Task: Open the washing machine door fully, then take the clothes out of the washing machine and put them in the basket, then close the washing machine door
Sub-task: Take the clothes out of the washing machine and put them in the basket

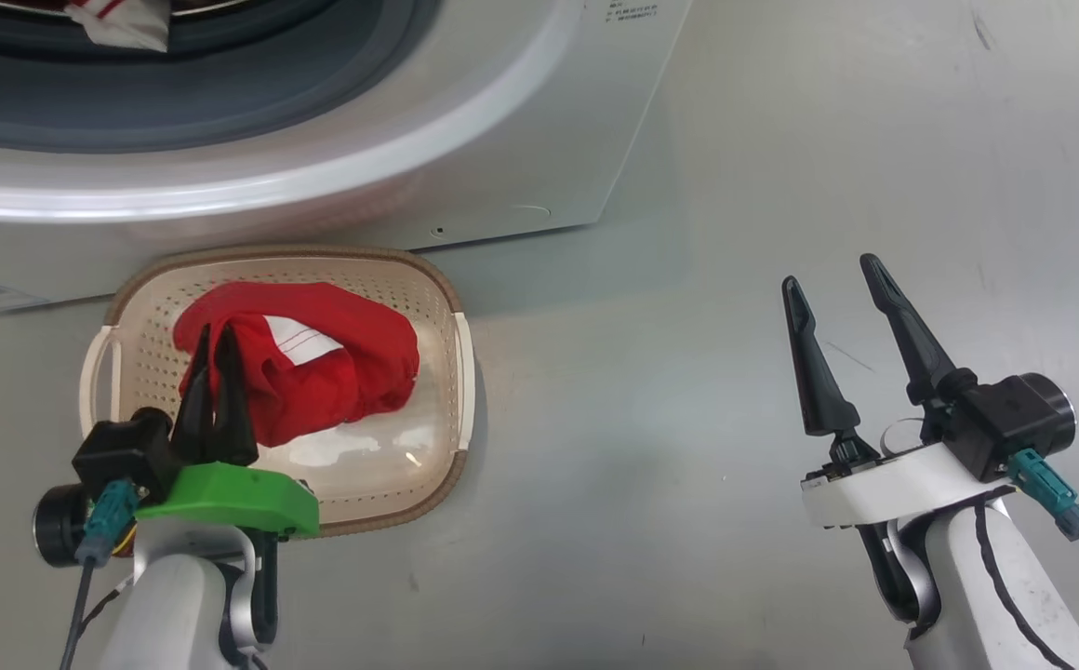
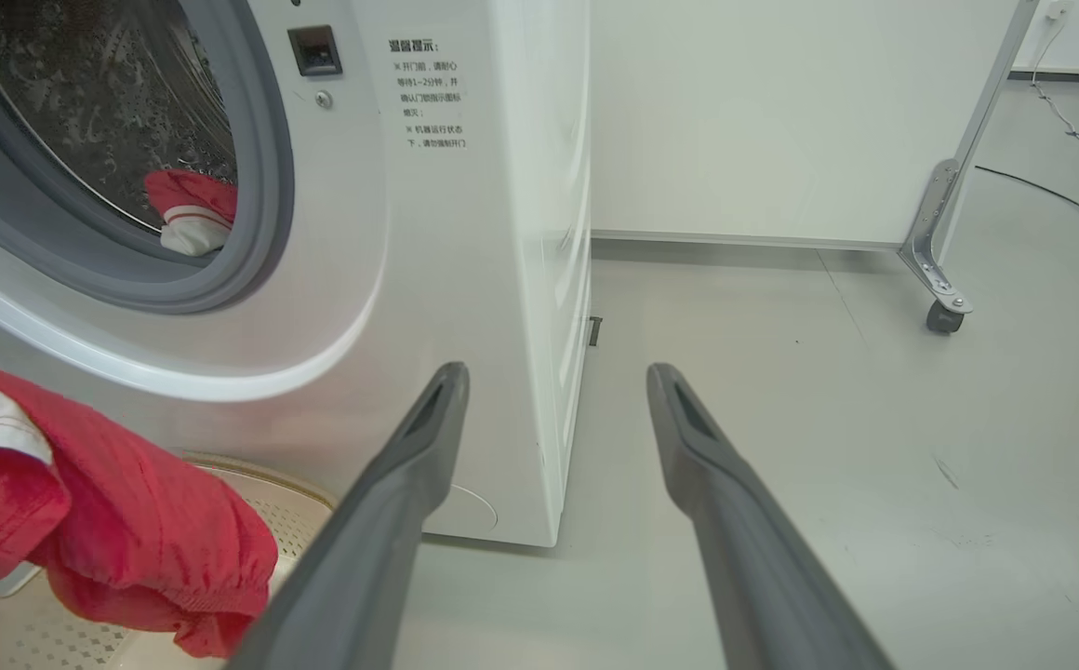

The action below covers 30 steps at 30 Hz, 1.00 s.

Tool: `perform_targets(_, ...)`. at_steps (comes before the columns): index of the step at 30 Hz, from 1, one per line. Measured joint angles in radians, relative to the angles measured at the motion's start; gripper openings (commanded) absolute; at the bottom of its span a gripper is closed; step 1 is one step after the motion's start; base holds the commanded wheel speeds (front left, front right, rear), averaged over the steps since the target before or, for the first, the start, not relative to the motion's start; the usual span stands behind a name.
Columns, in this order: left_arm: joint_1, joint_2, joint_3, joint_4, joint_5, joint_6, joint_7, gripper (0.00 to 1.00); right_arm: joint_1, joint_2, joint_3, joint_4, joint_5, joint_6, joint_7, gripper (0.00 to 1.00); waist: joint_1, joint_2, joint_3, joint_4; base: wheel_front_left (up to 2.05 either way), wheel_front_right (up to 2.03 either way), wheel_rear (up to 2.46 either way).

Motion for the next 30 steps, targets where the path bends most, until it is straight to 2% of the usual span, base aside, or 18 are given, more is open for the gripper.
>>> perform_targets(9,-0.125,0.001,0.026,0.143,0.000,0.000,-0.004,0.00,-0.064,0.004,0.017,-0.025,0.009,0.007,0.000,1.00,0.0000,0.0000,0.121,-0.035,0.00,0.00,0.00)
perform_targets(19,-0.257,0.034,0.053,0.328,-0.004,0.000,0.030,0.00,-0.133,0.008,0.035,-0.033,0.028,0.015,0.000,1.00,0.0000,0.0000,0.246,-0.085,0.00,0.00,0.00)
perform_targets(30,-0.344,0.026,0.075,0.504,-0.058,-0.026,0.050,0.00,-0.162,0.011,0.035,-0.015,0.039,0.015,0.000,1.00,0.0000,0.0000,0.309,-0.131,0.00,0.00,0.00)
